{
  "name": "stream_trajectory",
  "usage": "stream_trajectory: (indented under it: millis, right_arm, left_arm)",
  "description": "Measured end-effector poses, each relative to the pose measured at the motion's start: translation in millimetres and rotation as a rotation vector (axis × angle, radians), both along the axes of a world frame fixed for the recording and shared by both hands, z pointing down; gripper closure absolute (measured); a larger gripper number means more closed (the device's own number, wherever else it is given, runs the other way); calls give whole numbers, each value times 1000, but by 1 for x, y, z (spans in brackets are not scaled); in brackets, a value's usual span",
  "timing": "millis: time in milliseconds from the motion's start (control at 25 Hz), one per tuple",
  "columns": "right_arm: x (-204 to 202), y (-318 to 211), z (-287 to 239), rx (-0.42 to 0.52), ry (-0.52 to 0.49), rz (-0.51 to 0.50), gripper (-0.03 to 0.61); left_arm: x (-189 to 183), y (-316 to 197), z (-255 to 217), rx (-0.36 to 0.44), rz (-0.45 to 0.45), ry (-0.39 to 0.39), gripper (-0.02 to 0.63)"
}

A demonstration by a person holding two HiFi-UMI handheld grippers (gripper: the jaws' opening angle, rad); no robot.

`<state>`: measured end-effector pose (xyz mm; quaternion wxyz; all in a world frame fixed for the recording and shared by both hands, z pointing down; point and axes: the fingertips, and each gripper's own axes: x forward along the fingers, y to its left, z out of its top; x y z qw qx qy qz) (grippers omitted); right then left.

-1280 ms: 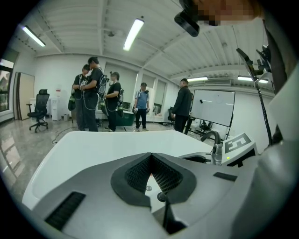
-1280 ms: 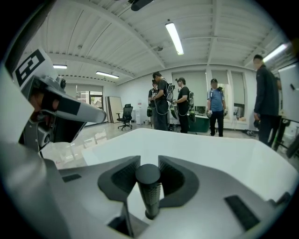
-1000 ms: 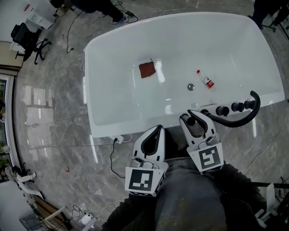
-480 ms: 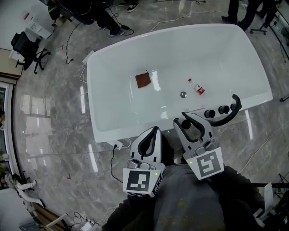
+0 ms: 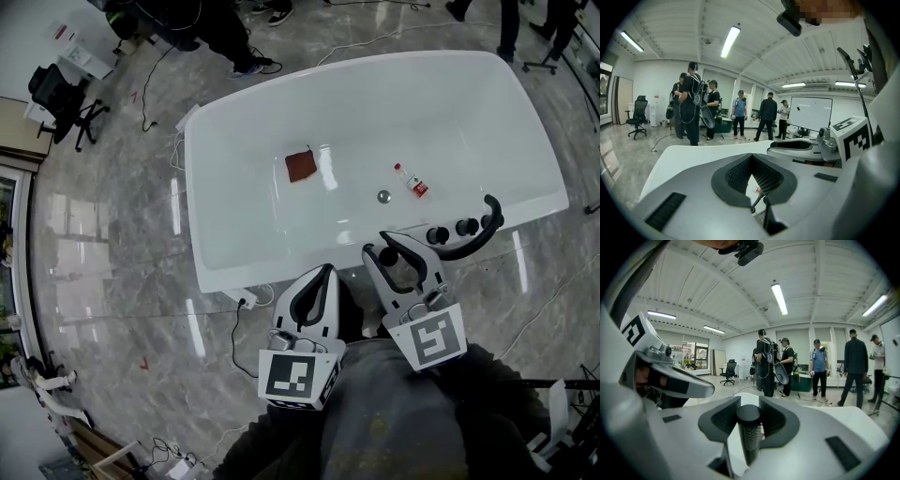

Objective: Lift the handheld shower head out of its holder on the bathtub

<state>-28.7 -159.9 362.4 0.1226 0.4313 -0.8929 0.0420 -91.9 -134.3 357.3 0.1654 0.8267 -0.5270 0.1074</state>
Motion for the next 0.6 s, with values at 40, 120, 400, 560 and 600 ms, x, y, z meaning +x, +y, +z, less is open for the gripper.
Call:
stream_trajectory:
  millis: [40,120,400,560,600]
  right_arm:
    - [-1,1,-2,1,1,-1,456]
    - [-2,2,-5,4,3,-3,456]
    - [-1,4,-23,45,-10,-9,456]
    - [-1,8,-44,87,-36,-21,456]
    - [-1,9,-51,100,-44,-24,456]
  left_arm:
    - [-1,1,-2,0,-1,0,611]
    - [-2,2,-6,4,-1,0,611]
    - [2,3,-20,42,2,-3,611]
    - [3,5,-37,82,-3,2,611]
    - [4,6,-43,95,-5,4,611]
